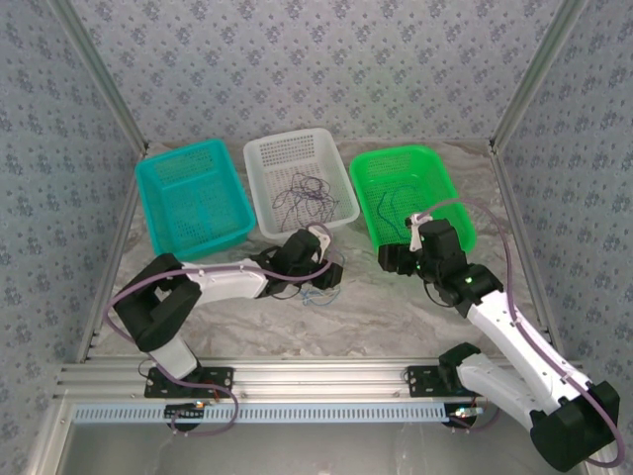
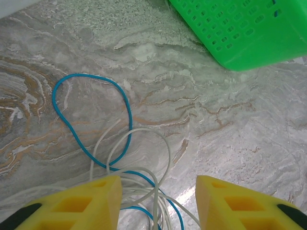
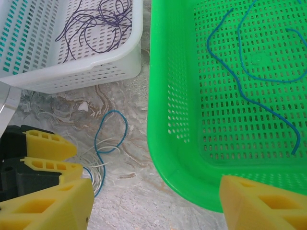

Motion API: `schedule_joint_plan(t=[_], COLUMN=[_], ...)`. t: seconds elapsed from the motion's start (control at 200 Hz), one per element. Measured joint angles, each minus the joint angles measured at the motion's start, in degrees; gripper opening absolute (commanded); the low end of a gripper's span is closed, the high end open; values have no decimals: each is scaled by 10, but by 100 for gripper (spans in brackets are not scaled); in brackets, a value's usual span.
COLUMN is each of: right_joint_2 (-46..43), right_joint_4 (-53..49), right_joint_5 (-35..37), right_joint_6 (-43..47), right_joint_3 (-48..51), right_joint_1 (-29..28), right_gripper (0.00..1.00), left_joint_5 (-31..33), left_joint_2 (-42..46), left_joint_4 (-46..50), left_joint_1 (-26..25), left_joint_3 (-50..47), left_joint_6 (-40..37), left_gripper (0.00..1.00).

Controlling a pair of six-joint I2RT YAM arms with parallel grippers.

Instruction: Untangle the cables

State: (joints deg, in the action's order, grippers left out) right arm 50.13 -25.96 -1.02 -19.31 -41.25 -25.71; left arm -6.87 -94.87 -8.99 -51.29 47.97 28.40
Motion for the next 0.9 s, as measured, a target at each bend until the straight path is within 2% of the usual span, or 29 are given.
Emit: schedule_joint_plan(t=[0.17, 0.42, 0.645, 0.899], right_joint_2=[-1, -12, -17, -65], right_joint_4=[-3, -9, -8, 48], right_joint_5=[0, 0, -1, -13], right_joint_6=[0, -2, -4, -4], right_joint_3=[0, 0, 2, 63], right_joint_1=[2, 3, 2, -26], right_gripper=[72, 72, 74, 81], left_joint_5=[0, 5, 23, 41], left_joint_2=[-7, -10, 11, 139], left_joint_4=[2, 3, 24, 61], left_joint_1=[-2, -2, -3, -3], left_joint_3=[4, 7, 7, 23], left_joint_6=[2, 1, -8, -33], left_gripper=[35, 0, 0, 0])
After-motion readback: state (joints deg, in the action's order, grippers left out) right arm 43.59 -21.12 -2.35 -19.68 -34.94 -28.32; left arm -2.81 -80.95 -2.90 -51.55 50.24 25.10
